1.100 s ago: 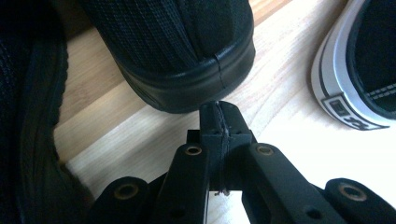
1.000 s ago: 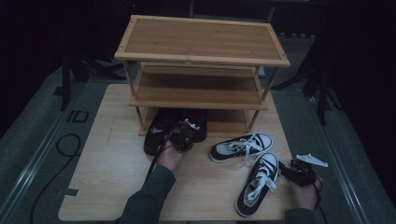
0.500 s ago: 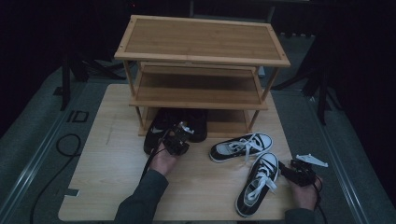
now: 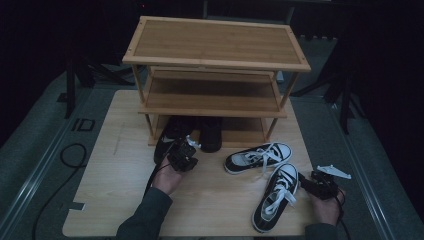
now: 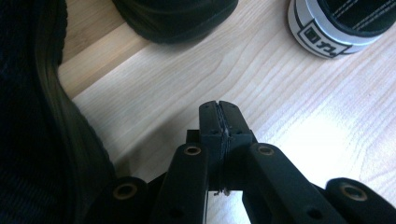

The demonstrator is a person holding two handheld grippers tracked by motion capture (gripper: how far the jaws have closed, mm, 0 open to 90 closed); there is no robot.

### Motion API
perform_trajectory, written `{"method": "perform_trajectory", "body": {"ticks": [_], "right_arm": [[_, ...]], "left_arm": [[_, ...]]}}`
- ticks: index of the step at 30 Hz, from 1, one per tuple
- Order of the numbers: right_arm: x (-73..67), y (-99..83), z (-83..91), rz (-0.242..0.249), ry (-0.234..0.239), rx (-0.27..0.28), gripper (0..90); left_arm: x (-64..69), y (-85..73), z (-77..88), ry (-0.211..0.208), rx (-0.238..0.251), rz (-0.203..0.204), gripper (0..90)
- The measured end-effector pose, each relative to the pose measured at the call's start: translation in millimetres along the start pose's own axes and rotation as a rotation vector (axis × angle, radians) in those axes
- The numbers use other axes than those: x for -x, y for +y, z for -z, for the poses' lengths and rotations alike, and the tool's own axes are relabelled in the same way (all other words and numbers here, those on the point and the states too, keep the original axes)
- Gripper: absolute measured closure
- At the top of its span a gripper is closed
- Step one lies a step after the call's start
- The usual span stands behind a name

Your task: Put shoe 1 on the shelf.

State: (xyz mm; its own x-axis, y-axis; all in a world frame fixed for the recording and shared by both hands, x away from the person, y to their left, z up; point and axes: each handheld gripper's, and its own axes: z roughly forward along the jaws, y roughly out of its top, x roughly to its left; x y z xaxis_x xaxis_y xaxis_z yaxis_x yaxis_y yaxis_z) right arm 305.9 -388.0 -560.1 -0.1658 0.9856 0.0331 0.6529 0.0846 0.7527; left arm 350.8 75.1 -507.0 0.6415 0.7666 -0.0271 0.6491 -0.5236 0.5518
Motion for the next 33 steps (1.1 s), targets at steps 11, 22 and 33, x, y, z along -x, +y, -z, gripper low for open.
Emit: {"method": "perform_trajectory", "body": {"ticks": [11, 22, 33], "right_arm": [[0.0, 0.0, 0.0, 0.0, 0.0, 0.0, 40.1], [0.0, 0.0, 0.0, 0.0, 0.0, 0.0, 40.1], [-0.1, -0.1, 0.0, 0.0, -0.001, 0.0, 40.1]], "left_arm": [[-7.0, -17.5, 10.7, -0.005, 0.001, 0.018, 89.2], [-16.8, -39.0, 22.2, 0.012, 0.001, 0.04, 89.2], [-29.2, -56.4, 31.4, 0.023, -0.019, 0.071, 89.2]]}}
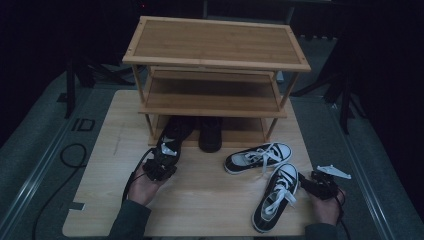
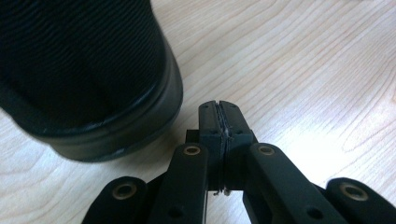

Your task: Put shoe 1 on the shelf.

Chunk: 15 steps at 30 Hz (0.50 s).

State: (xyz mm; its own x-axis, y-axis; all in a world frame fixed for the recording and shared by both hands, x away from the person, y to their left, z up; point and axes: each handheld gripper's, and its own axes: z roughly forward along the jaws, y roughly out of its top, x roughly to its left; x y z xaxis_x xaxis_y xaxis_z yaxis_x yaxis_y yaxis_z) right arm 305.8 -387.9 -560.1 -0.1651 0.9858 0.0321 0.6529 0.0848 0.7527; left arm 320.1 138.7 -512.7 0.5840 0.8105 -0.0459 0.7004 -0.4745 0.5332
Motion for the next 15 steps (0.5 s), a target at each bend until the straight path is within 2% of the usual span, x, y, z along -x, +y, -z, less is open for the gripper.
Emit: {"method": "perform_trajectory", "body": {"ticks": [10, 15], "right_arm": [[0.0, 0.0, 0.0, 0.0, 0.0, 0.0, 40.1], [0.0, 0.0, 0.0, -0.001, 0.0, 0.0, 40.1]], "left_arm": [[-7.8, -7.2, 3.4, 0.014, -0.014, 0.012, 89.6], [-15.6, -12.3, 4.4, 0.029, -0.02, 0.032, 89.6]]}}
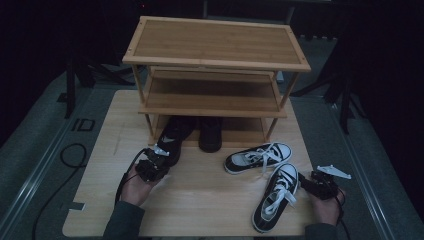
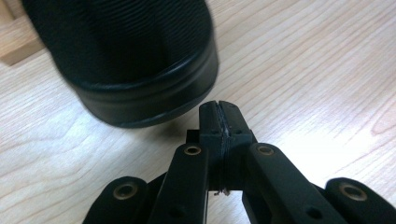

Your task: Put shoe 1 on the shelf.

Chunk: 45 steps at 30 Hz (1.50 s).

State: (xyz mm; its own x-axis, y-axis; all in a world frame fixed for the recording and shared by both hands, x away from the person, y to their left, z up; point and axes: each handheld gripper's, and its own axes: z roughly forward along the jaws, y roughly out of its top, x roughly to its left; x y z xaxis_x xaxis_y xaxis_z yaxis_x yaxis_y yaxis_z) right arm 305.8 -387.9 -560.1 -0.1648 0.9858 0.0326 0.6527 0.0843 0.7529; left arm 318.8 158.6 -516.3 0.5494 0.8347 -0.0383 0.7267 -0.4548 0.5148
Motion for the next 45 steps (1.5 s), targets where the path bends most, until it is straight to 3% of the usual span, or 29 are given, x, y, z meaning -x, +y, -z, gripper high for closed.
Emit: {"method": "perform_trajectory", "body": {"ticks": [7, 20, 34, 45], "right_arm": [[-0.1, 0.0, 0.0, 0.0, -0.001, 0.0, 40.1], [-0.1, 0.0, 0.0, 0.0, -0.001, 0.0, 40.2], [-0.2, 0.0, 0.0, 0.0, -0.001, 0.0, 40.2], [-0.2, 0.0, 0.0, 0.0, -0.001, 0.0, 40.2]], "left_arm": [[-12.1, -6.1, -2.4, 0.006, -0.008, 0.032, 89.7], [-23.0, -11.4, -5.8, 0.043, -0.02, 0.059, 89.6], [-27.7, -1.9, -16.6, 0.069, -0.021, 0.091, 89.6], [-30.2, 17.3, -24.3, 0.073, -0.035, 0.079, 89.6]]}}
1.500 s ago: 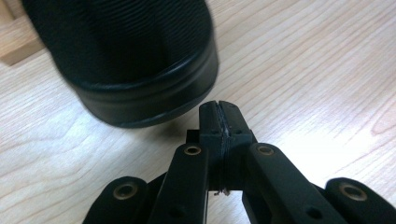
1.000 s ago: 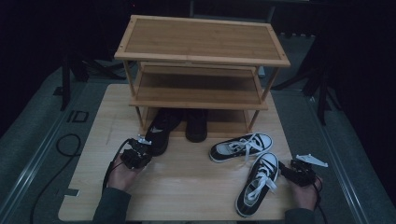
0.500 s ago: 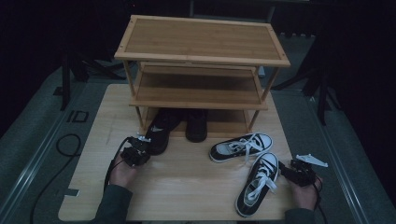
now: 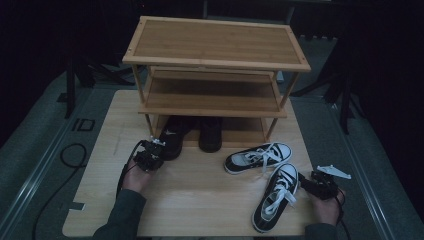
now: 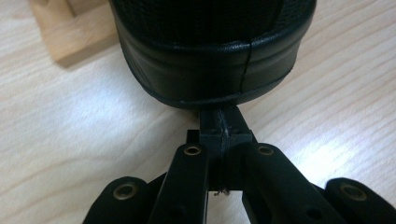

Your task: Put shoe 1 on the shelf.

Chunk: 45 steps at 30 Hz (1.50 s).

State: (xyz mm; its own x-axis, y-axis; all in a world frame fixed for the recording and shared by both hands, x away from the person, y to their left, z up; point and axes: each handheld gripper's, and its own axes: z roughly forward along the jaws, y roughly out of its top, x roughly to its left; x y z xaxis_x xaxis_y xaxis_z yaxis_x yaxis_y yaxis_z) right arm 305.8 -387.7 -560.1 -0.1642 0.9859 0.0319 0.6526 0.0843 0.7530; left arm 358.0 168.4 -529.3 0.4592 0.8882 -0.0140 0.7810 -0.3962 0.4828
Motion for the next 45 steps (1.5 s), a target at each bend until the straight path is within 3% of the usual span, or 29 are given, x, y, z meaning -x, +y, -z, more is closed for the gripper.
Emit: {"method": "perform_trajectory", "body": {"ticks": [3, 7, 9, 20, 39, 45], "right_arm": [[0.0, 0.0, 0.0, -0.001, 0.0, 0.0, 40.2], [0.0, 0.0, 0.0, 0.0, 0.0, 0.0, 40.1], [0.1, 0.0, 0.0, -0.001, 0.001, 0.0, 40.1], [0.2, 0.0, 0.0, -0.001, 0.001, 0.0, 40.1], [0.2, 0.1, 0.0, -0.001, 0.001, 0.0, 40.1], [0.2, 0.1, 0.0, -0.001, 0.001, 0.0, 40.1]], "left_arm": [[4.8, 8.3, -2.0, 0.0, -0.008, -0.028, 89.6], [11.3, 15.2, -5.1, -0.012, -0.002, -0.029, 89.6], [21.3, 22.7, -10.3, -0.021, -0.011, -0.047, 89.6], [45.2, 45.0, -25.7, -0.042, -0.043, -0.109, 89.7], [43.6, 57.9, -34.0, -0.052, -0.052, -0.1, 89.7], [46.9, 57.6, -26.2, -0.076, -0.029, -0.111, 85.7]]}}
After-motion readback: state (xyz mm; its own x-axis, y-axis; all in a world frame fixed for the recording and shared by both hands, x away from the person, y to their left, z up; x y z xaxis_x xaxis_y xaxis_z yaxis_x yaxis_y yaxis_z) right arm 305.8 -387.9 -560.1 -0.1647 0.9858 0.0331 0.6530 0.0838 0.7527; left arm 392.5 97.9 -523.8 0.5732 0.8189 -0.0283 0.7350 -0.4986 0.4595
